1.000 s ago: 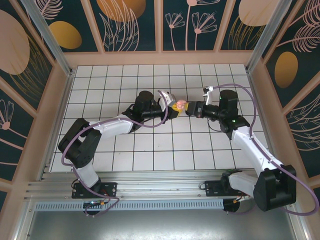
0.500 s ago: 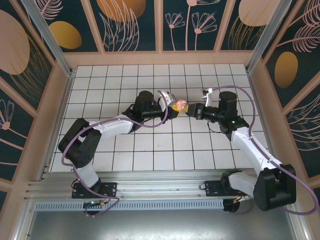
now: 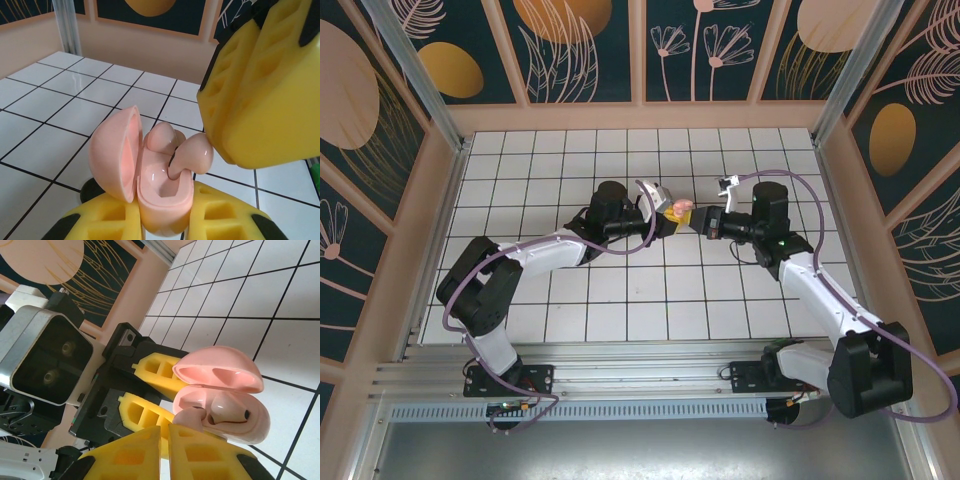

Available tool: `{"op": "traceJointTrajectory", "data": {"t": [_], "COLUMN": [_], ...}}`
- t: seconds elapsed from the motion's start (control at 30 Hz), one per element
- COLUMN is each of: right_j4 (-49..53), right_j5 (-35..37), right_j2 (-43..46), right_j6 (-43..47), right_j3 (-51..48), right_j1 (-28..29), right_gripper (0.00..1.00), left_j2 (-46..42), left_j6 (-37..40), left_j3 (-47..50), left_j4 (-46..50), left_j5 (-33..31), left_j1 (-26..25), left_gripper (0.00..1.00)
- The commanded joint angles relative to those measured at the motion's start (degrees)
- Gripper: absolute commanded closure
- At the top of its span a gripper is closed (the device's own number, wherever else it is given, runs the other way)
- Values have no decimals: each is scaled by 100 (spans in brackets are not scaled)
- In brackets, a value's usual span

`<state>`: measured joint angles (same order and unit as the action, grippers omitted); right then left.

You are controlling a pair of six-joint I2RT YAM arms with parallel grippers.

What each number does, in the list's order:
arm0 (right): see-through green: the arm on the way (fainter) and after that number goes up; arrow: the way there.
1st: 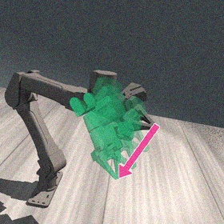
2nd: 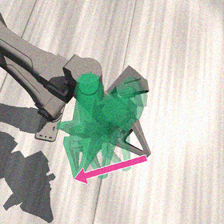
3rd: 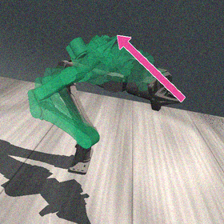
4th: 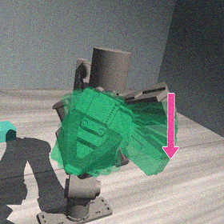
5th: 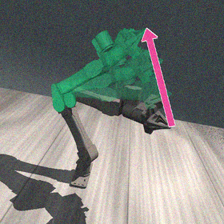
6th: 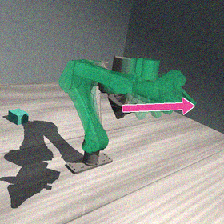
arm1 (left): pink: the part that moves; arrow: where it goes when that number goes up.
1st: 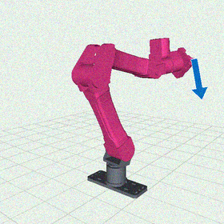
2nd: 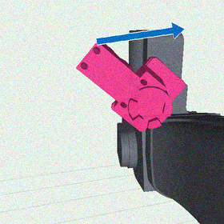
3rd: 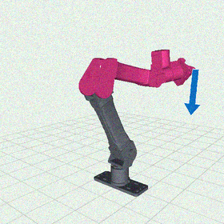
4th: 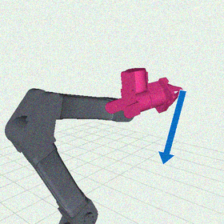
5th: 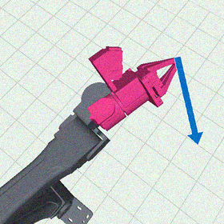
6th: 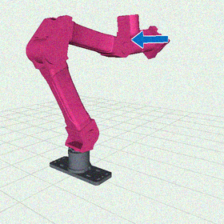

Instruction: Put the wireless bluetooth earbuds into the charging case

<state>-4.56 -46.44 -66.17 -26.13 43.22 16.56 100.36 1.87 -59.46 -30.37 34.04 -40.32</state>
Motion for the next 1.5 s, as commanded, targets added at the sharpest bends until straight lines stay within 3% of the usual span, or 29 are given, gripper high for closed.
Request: {"op": "traceJointTrajectory", "data": {"t": [0.0,0.43,0.87,1.47], "right_j4": [-202,157,400,-77], "right_j5": [-68,98,178,-120], "right_j2": [-35,331,481,76], "right_j6": [-85,29,130,-25], "right_j3": [90,246,28,26], "right_j1": [67,20,-317,-138], "right_gripper": [87,68,67,67], "left_j2": [-4,3,-9,-42], "left_j6": [52,42,60,101], "left_j3": [-146,-157,-170,-189], "left_j4": [-74,-81,-74,-32], "left_j5": [129,143,179,164], "left_j1": [-31,-26,-36,-34], "left_gripper": [96,96,96,96]}}
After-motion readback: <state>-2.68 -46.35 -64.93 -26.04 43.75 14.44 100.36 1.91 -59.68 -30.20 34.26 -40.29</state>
